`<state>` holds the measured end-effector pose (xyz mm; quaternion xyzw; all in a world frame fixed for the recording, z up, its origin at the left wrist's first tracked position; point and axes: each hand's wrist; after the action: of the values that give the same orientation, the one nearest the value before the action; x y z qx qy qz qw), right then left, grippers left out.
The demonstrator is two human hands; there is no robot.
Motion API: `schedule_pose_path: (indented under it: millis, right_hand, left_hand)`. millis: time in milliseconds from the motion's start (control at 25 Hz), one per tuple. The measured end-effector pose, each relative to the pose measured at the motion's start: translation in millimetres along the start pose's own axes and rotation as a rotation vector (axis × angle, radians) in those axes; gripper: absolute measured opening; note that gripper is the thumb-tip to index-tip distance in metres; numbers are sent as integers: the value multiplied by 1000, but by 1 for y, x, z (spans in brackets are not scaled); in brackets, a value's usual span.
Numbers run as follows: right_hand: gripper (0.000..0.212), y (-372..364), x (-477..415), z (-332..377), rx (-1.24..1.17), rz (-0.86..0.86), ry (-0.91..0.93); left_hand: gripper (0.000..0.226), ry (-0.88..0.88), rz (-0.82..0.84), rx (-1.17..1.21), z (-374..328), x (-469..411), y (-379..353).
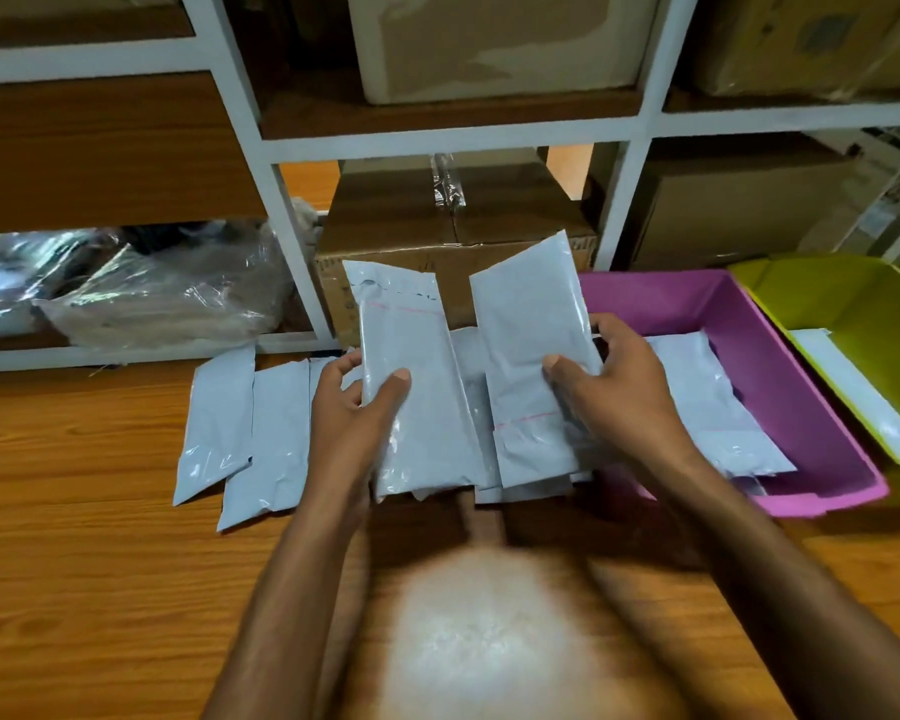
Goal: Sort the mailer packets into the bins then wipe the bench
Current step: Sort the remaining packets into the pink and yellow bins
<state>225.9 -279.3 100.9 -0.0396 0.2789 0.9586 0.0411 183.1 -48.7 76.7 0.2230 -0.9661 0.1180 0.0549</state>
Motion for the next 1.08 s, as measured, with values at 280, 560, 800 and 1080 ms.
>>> schedule_pose_path:
  millis: [280, 560, 800, 1080]
  right_hand:
    - [31, 89, 9, -19, -5, -169, -57]
    - [37, 189, -13, -83, 18, -211, -172]
    - [29, 278, -55, -144, 7, -149, -214]
    - [32, 329, -93, -187, 40, -108, -227]
  left_hand:
    - [38, -54, 165, -3, -11, 25, -75]
    - [42, -37, 296, -35, 16, 57, -188]
    - [43, -65, 286, -41, 44, 75, -296]
    - [39, -63, 197, -95, 66, 72, -345]
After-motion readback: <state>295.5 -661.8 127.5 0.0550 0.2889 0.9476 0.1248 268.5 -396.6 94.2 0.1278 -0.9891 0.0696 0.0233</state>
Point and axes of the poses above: each hand's wrist, its own x-axis away from the middle knuckle, its own y-axis out of the back of the hand, z = x × y, and after that the axes turned 8 degrees about x, right-handed
